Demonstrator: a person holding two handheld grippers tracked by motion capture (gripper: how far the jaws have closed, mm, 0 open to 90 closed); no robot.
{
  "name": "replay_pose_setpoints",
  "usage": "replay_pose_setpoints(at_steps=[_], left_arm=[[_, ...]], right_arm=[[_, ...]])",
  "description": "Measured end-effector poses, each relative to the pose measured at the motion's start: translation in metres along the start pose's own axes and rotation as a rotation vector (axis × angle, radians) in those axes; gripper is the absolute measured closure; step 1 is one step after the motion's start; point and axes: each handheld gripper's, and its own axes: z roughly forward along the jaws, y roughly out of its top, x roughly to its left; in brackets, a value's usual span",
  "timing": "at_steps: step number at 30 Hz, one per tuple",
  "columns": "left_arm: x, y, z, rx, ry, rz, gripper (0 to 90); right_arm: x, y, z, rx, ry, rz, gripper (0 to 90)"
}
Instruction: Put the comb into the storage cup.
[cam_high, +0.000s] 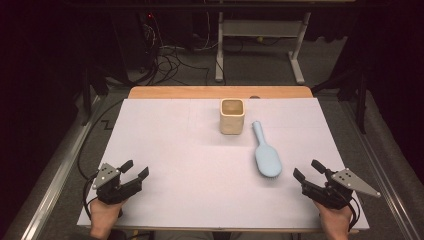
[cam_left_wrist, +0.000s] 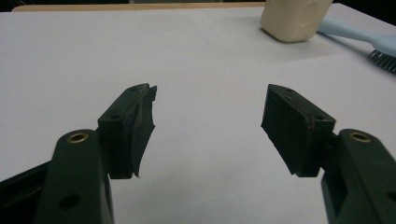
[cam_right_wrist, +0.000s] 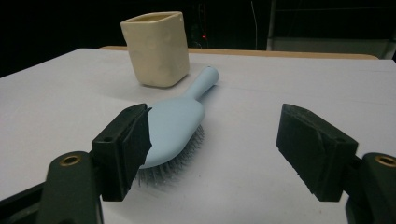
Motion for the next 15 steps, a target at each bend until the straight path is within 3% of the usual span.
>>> replay_pose_setpoints(at_steps=[15], left_arm=[[-0.002,0.000,-0.001,-0.004,-0.014,0.010,34.2]], right_arm=[[0.008,0.006,0.013,0.016,0.037,-0.002,27.9]])
